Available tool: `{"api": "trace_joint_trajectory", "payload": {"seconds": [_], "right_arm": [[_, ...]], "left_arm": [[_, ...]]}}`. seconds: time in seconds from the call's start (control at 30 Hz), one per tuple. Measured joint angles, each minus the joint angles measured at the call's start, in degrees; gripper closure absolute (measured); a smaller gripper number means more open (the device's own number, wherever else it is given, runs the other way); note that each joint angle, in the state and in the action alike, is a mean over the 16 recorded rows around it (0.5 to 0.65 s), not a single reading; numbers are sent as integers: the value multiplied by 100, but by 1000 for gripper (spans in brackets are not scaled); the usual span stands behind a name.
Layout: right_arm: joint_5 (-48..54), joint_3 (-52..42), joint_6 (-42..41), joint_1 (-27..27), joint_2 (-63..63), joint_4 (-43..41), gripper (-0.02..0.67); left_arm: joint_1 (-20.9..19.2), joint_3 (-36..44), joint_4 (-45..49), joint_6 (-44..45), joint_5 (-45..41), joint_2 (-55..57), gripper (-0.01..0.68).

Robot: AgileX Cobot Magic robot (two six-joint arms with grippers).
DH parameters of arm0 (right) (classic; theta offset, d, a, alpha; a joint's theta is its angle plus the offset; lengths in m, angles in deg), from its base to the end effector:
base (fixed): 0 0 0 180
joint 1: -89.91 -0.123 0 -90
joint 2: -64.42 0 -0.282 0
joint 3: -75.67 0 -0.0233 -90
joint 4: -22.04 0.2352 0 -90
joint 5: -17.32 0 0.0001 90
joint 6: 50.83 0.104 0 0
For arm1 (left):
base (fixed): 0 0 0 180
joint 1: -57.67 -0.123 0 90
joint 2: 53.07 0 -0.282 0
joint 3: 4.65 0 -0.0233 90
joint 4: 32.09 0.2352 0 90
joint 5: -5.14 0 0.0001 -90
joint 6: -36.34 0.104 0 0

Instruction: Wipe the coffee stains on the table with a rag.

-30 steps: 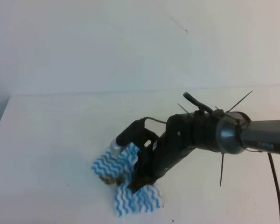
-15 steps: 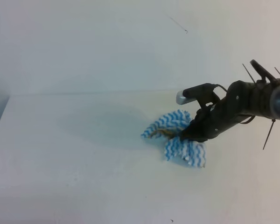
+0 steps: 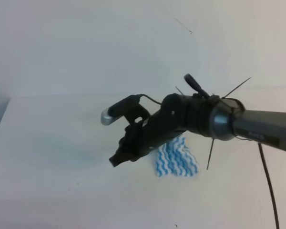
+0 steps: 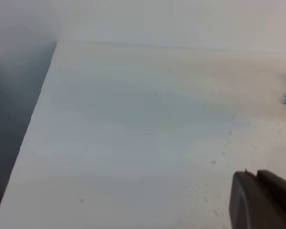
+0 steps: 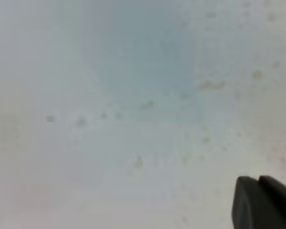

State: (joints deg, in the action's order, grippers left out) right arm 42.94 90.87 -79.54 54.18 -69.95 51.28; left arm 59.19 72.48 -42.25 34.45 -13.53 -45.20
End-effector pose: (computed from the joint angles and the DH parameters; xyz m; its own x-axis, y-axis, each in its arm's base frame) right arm 0.3740 0.2962 0.1503 -0.6155 -0.4833 -0.6226 -0.6977 0.7015 0.1453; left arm 0.0537 -0.0073 0.1812 -0.2432 -0.1931 -0.9506 0.0335 0.9777 -0.2072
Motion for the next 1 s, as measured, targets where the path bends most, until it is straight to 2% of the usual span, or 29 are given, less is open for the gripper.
{"api": "trace_joint_trajectory", "payload": {"seconds": [0.2, 0.57, 0.8, 1.0], "right_arm": [[191, 409, 594, -57, -73, -596, 640], [471, 591, 1407, 614, -250, -1798, 640], [606, 616, 1233, 708, -476, -1777, 640], [810, 641, 918, 363, -598, -1506, 640]], "left_arm": [[0, 0, 0, 3, 0, 0, 677], [0, 0, 0, 11, 0, 0, 677], [0, 0, 0, 12, 0, 0, 677], [0, 0, 0, 12, 0, 0, 677]]}}
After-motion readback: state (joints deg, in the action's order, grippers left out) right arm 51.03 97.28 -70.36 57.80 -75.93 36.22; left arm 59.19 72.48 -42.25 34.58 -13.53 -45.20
